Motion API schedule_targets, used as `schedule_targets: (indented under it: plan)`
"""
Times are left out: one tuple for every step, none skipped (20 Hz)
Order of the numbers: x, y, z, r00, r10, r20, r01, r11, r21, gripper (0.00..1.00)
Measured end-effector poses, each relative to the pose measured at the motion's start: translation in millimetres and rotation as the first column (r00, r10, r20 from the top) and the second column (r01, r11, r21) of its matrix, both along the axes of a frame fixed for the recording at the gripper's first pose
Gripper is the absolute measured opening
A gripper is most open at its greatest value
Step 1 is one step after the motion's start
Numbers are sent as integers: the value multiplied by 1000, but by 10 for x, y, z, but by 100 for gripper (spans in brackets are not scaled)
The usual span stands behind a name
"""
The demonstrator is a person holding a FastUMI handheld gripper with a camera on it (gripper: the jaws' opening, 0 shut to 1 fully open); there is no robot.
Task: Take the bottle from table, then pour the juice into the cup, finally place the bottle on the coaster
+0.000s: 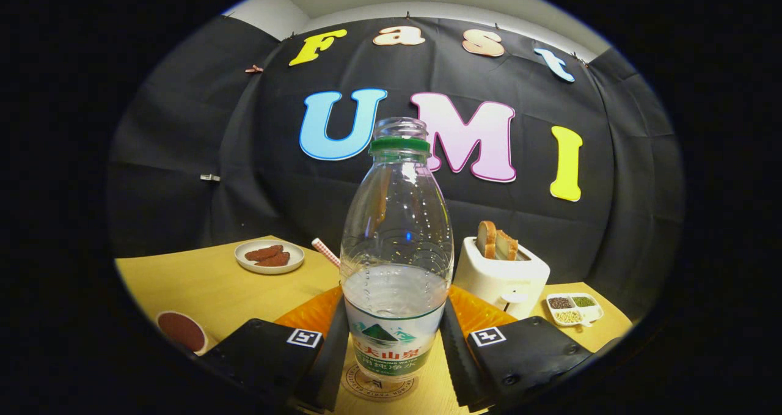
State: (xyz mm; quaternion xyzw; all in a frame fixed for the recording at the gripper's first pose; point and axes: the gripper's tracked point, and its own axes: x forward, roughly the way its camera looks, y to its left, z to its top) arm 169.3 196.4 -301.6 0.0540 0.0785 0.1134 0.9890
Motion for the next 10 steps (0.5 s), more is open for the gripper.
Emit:
schedule_targets:
  plan:
    - [5,6,-82,1000,-1,-14,1,1000,1,73]
    - [5,23,-154,1000,-4,-24,4,1000,4,73]
    - [7,21,-206,1000,-7,-30,7,1000,11,74]
    - [15,29,-238,999,-10,-36,10,1000,17,74]
    - [37,25,-264,999,-14,-43,15,1000,23,74]
    - [47,23,-286,999,-16,-50,17,999,31,74]
    - [55,31,-312,998,-16,-60,18,999,39,74]
    - [56,39,-329,998,-13,-68,17,999,52,75]
    - [57,55,-354,997,-11,-77,16,998,64,75]
    - [62,62,-388,996,-10,-87,17,997,73,75]
